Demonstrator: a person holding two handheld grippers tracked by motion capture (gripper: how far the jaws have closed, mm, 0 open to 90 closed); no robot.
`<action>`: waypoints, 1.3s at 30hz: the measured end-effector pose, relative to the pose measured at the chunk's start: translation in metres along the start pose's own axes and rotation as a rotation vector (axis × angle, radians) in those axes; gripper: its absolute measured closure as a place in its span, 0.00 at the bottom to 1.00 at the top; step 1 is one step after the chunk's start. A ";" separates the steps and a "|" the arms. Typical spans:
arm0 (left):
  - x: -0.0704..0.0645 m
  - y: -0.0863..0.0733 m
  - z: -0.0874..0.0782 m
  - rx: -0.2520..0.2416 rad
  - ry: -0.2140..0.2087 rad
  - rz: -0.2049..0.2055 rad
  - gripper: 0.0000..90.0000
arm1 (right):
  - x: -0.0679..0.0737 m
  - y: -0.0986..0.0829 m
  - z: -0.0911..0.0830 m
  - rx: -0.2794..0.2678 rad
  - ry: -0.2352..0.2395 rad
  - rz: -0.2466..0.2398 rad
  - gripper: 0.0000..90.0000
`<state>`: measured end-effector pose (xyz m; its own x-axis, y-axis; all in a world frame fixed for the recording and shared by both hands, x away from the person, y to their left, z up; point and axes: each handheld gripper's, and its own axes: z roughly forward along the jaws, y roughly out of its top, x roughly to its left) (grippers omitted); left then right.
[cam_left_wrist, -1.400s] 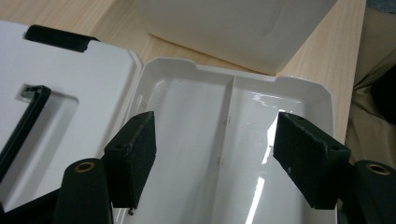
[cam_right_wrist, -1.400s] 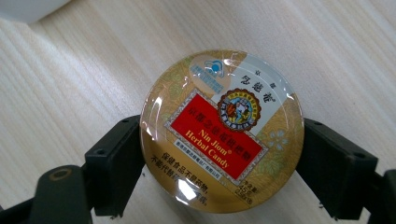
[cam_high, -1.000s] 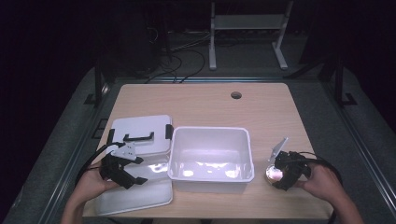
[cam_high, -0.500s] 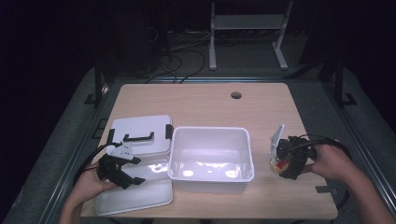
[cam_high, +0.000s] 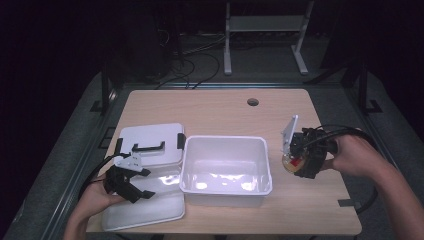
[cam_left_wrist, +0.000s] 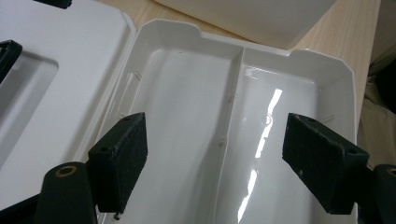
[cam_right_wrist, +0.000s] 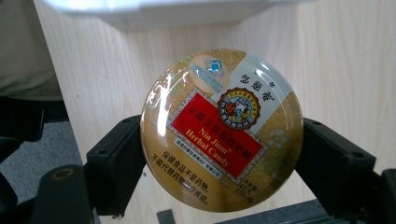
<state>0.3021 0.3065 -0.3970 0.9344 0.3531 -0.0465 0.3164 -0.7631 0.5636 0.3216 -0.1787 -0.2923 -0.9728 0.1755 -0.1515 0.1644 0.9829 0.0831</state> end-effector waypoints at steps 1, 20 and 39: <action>0.000 -0.001 0.000 -0.006 0.001 -0.006 0.24 | 0.000 0.003 -0.003 -0.002 -0.002 -0.005 0.22; 0.002 -0.005 -0.002 -0.007 0.005 -0.014 0.23 | 0.000 0.058 -0.002 -0.053 0.031 -0.077 0.22; 0.003 -0.009 -0.002 -0.011 0.001 -0.027 0.23 | -0.005 0.101 0.024 -0.091 0.050 -0.080 0.22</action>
<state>0.3018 0.3148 -0.4008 0.9253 0.3744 -0.0611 0.3400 -0.7468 0.5715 0.3470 -0.0791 -0.3063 -0.9895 0.0914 -0.1117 0.0727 0.9842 0.1617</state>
